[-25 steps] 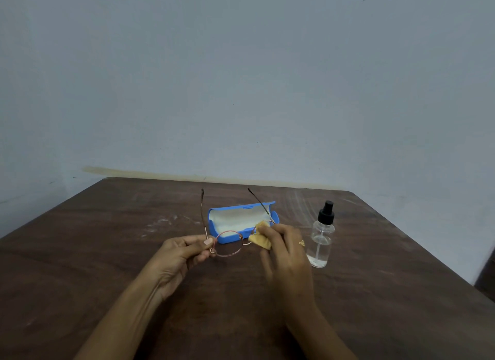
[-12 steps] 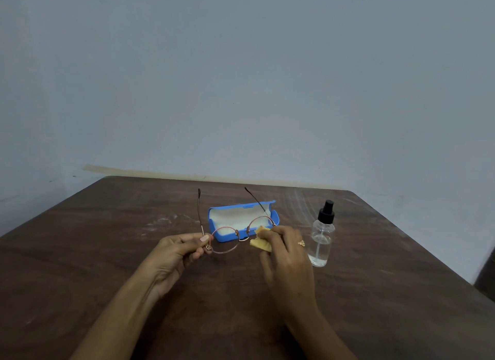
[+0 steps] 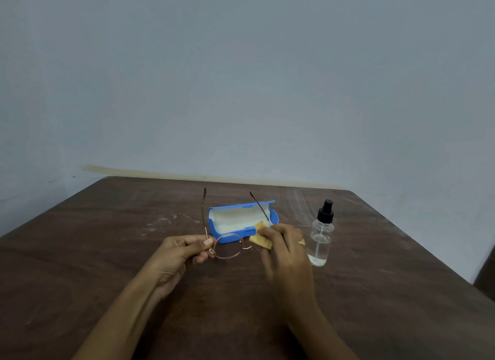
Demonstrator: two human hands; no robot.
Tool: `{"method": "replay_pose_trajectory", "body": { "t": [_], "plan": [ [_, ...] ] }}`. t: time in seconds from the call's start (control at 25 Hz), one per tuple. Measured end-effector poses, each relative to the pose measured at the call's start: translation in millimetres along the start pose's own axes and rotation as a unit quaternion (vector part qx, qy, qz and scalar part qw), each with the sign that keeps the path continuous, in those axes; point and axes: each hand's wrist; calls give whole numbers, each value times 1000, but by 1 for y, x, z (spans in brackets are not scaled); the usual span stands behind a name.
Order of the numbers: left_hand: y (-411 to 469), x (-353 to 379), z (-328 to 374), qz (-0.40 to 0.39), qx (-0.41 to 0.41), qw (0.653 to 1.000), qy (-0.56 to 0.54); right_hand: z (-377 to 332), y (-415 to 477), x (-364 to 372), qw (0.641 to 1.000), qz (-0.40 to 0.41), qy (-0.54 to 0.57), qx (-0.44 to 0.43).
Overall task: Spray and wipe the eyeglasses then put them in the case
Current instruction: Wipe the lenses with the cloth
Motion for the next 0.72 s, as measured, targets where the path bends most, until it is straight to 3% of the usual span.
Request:
{"method": "replay_pose_trajectory", "body": {
  "t": [0.28, 0.72],
  "plan": [
    [2, -4, 5, 17, -31, 997, -74, -3, -3, 1, 999, -30, -29, -27],
    [4, -4, -2, 12, 11, 1000, 3, 5, 3, -6, 994, -4, 55, 97]
  ]
}}
Point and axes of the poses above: each hand's wrist, its own y-axis towards the middle knuckle, its own x-axis out of the palm, z = x × y, and after that the axes turned 6 degrees about -y, right-handed
